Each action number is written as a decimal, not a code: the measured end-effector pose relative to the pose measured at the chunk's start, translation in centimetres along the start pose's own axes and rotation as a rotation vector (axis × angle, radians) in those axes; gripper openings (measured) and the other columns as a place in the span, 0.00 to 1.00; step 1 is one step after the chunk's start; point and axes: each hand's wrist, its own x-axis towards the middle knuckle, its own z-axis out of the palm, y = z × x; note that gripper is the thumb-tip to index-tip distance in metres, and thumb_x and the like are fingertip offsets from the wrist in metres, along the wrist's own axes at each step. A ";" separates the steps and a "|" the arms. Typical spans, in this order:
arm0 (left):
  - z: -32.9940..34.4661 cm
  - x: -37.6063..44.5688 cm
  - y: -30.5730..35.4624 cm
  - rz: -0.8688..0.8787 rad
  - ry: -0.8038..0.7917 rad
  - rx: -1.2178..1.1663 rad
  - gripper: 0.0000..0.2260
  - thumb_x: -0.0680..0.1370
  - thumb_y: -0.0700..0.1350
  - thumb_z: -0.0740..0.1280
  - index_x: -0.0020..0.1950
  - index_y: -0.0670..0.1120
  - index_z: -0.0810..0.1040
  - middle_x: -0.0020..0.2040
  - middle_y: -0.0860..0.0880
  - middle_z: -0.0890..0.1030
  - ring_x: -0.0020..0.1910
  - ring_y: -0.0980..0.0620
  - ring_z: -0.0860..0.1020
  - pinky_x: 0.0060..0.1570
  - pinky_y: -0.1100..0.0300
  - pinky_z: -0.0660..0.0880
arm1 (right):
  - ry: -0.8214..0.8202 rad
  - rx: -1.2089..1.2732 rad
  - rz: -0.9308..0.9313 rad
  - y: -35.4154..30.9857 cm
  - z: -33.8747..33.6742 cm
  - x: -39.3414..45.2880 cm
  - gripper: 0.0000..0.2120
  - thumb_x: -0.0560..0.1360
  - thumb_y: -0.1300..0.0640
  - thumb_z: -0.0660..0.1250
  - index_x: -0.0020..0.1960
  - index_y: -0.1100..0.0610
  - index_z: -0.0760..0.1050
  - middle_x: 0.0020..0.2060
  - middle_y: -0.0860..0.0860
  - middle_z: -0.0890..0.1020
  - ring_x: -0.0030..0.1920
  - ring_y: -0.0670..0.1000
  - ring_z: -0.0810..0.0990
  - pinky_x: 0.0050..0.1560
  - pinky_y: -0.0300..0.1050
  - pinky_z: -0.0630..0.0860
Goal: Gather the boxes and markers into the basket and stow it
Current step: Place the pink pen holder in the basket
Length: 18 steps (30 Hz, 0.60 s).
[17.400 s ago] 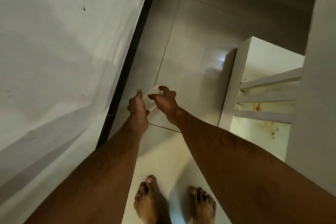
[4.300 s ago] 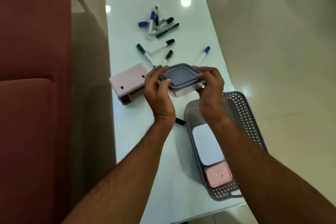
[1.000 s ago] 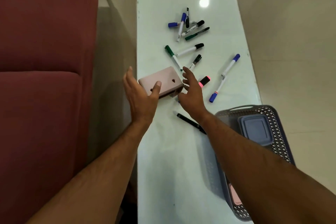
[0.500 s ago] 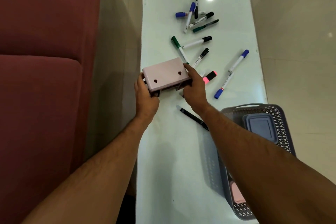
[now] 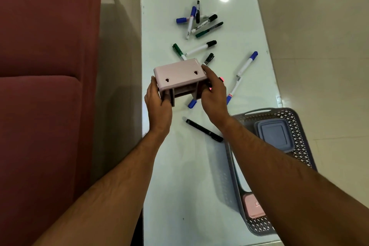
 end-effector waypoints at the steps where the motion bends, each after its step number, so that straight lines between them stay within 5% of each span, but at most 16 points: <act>1: 0.4 -0.3 0.4 -0.008 0.009 0.002 0.25 0.83 0.45 0.64 0.80 0.48 0.66 0.74 0.47 0.73 0.76 0.45 0.69 0.74 0.40 0.71 | 0.011 0.017 -0.009 0.0 -0.5 0.0 0.30 0.76 0.69 0.54 0.75 0.54 0.72 0.64 0.47 0.81 0.61 0.49 0.81 0.64 0.57 0.80; 3: 1.4 -0.8 1.3 -0.015 0.020 0.001 0.24 0.83 0.49 0.63 0.80 0.48 0.67 0.73 0.46 0.73 0.74 0.45 0.70 0.73 0.41 0.72 | 0.038 0.030 -0.022 0.1 -1.8 -0.2 0.28 0.77 0.71 0.54 0.74 0.56 0.73 0.60 0.49 0.83 0.56 0.39 0.81 0.59 0.44 0.82; 4: 1.9 -1.0 1.7 -0.019 0.024 0.009 0.25 0.82 0.53 0.62 0.79 0.49 0.69 0.71 0.47 0.74 0.73 0.45 0.71 0.73 0.41 0.72 | 0.055 0.026 -0.030 0.1 -2.6 -0.4 0.27 0.78 0.72 0.54 0.73 0.57 0.74 0.57 0.45 0.84 0.53 0.33 0.80 0.55 0.33 0.80; 6: 2.9 -1.3 2.5 -0.029 0.040 0.033 0.25 0.80 0.60 0.60 0.73 0.49 0.75 0.65 0.47 0.76 0.69 0.44 0.74 0.69 0.40 0.75 | 0.084 0.015 -0.043 0.0 -4.1 -0.8 0.23 0.81 0.69 0.57 0.73 0.54 0.74 0.54 0.32 0.81 0.55 0.29 0.78 0.57 0.28 0.74; 9: 4.8 -2.6 4.4 -0.020 0.032 0.038 0.21 0.79 0.60 0.61 0.62 0.48 0.81 0.57 0.49 0.76 0.62 0.45 0.78 0.62 0.43 0.80 | 0.147 0.008 -0.019 0.9 -6.4 -1.5 0.19 0.84 0.58 0.60 0.74 0.50 0.73 0.59 0.39 0.81 0.62 0.40 0.79 0.66 0.40 0.76; 12: 6.8 -4.3 5.8 0.003 0.027 0.091 0.16 0.77 0.56 0.67 0.59 0.49 0.81 0.55 0.51 0.80 0.55 0.51 0.80 0.60 0.47 0.80 | 0.269 -0.011 0.003 1.9 -9.1 -2.0 0.19 0.82 0.59 0.60 0.71 0.51 0.76 0.55 0.42 0.83 0.57 0.45 0.81 0.62 0.42 0.77; 15: 9.0 -6.9 6.4 0.028 -0.029 0.184 0.26 0.71 0.57 0.69 0.67 0.49 0.75 0.54 0.48 0.83 0.53 0.48 0.81 0.58 0.48 0.78 | 0.406 -0.047 0.018 3.1 -12.4 -2.3 0.17 0.81 0.60 0.61 0.67 0.52 0.78 0.53 0.42 0.83 0.54 0.43 0.80 0.59 0.41 0.76; 18: 11.3 -10.4 6.1 0.031 -0.136 0.221 0.36 0.70 0.59 0.69 0.76 0.53 0.62 0.58 0.43 0.83 0.56 0.42 0.82 0.59 0.45 0.78 | 0.421 -0.073 0.002 4.2 -15.7 -2.3 0.11 0.81 0.56 0.61 0.57 0.53 0.82 0.49 0.49 0.86 0.49 0.49 0.82 0.52 0.51 0.81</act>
